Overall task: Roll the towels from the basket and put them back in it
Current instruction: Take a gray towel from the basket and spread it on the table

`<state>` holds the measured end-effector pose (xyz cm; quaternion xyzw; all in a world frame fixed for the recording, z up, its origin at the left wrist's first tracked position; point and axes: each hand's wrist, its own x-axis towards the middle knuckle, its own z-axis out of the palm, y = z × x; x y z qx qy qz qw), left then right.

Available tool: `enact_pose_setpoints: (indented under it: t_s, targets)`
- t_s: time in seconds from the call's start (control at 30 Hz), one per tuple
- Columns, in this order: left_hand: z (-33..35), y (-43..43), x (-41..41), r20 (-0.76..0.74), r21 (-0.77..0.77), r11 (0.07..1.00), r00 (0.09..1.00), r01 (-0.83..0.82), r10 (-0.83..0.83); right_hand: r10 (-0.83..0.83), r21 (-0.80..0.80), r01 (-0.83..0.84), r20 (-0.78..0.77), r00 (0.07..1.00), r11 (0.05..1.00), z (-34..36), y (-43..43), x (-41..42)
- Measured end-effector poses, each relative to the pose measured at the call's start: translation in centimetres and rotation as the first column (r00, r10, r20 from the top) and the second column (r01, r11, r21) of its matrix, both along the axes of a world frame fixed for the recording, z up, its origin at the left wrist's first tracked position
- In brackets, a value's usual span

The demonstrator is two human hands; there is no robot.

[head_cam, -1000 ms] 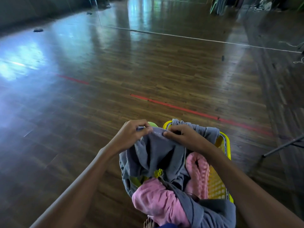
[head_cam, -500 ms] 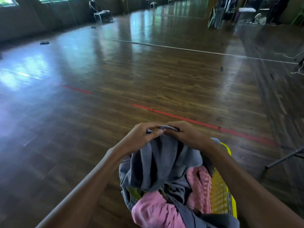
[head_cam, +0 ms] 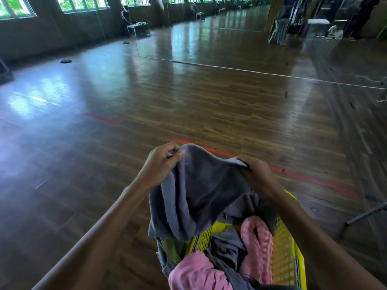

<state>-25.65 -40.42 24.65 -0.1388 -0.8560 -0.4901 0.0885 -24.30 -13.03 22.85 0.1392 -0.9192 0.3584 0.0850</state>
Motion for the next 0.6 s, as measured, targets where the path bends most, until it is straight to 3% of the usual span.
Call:
enact_pose_setpoints:
  t_s: [0.17, 0.3, 0.43, 0.6]
  targets:
    - [1.0, 2.6, 0.7, 0.048, -0.044, 0.985, 0.985, 0.168, -0.166, 0.163, -0.011, -0.162, 0.083, 0.983, 0.987, 2.5, -3.6, -0.6]
    - [1.0, 3.0, 0.5, 0.09, -0.112, 0.961, 0.966, 0.253, -0.244, 0.198, -0.015, -0.199, 0.213, 0.957, 0.98, 3.8, -4.7, -1.0]
    - [1.0, 2.6, 0.8, 0.049, -0.223, 0.957, 0.983, 0.185, -0.178, 0.169, 0.043, -0.181, 0.206, 0.964, 0.983, 4.6, -4.7, -1.4]
    - [1.9, 1.5, 2.0, -0.07, -0.189, 0.982, 0.997, -0.001, -0.013, 0.208, -0.058, -0.202, 0.132, 0.969, 0.978, 5.3, -5.3, -1.3]
